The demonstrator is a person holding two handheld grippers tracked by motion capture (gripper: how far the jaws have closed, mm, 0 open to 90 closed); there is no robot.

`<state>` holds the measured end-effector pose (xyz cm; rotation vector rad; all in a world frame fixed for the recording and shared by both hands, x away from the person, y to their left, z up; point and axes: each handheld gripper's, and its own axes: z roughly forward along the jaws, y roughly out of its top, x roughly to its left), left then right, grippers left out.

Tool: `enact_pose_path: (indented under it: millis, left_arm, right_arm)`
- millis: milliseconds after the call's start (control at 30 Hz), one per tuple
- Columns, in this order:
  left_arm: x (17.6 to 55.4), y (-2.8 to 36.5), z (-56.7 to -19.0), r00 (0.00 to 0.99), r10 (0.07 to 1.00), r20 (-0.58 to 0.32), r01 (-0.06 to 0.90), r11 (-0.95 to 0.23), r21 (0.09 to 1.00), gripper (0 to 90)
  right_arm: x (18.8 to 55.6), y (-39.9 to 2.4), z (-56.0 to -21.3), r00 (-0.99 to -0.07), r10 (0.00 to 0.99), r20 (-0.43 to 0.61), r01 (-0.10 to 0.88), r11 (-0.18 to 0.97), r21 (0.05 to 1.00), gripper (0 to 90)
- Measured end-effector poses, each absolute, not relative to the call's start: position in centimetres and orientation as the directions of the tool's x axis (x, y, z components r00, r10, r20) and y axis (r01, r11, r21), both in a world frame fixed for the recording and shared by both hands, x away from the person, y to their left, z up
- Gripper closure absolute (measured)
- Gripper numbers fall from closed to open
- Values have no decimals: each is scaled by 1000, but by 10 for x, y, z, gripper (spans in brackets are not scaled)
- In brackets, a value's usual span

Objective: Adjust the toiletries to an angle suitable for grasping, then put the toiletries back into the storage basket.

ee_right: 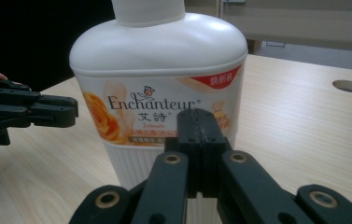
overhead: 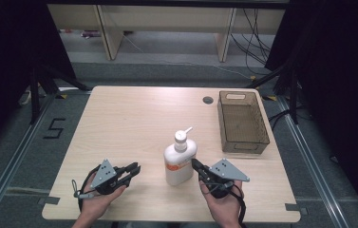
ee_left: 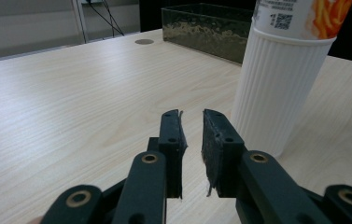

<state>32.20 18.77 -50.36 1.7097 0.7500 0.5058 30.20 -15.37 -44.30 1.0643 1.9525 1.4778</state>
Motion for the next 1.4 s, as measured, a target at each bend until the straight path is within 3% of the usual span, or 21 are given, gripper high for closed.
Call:
enact_pose_path:
  millis: [200,267,300,400,500,533,700,1033,1400]
  left_arm:
    - [329,194,-510,672,738,-59,233,-135,963,652]
    - [335,196,-513,649,758,-66,234,-116,965,559]
    - [335,196,-513,649,758,-66,234,-116,965,530]
    - [338,198,-515,618,784,-59,237,-113,965,467]
    - [342,197,-517,588,808,-34,216,-116,970,367]
    - [343,198,-517,583,812,-26,214,-123,969,349]
    - [346,199,-522,568,823,-19,217,-128,968,326]
    - [347,202,-522,554,832,-18,208,-118,971,323]
    - [347,200,-522,548,837,-2,213,-137,967,323]
  right_arm:
    - [305,-157,-442,-582,809,87,307,119,944,887]
    - [299,-162,-436,-571,815,99,294,90,952,779]
    - [299,-162,-436,-571,815,99,294,90,952,779]
    - [292,-163,-427,-580,804,132,268,35,963,669]
    - [290,-165,-415,-588,803,100,216,36,976,566]
    - [291,-163,-411,-586,804,106,215,28,976,495]
    - [296,-165,-409,-579,810,87,201,38,979,423]
    - [292,-161,-408,-577,810,103,210,25,977,447]
    - [298,-150,-397,-618,784,52,156,57,986,468]
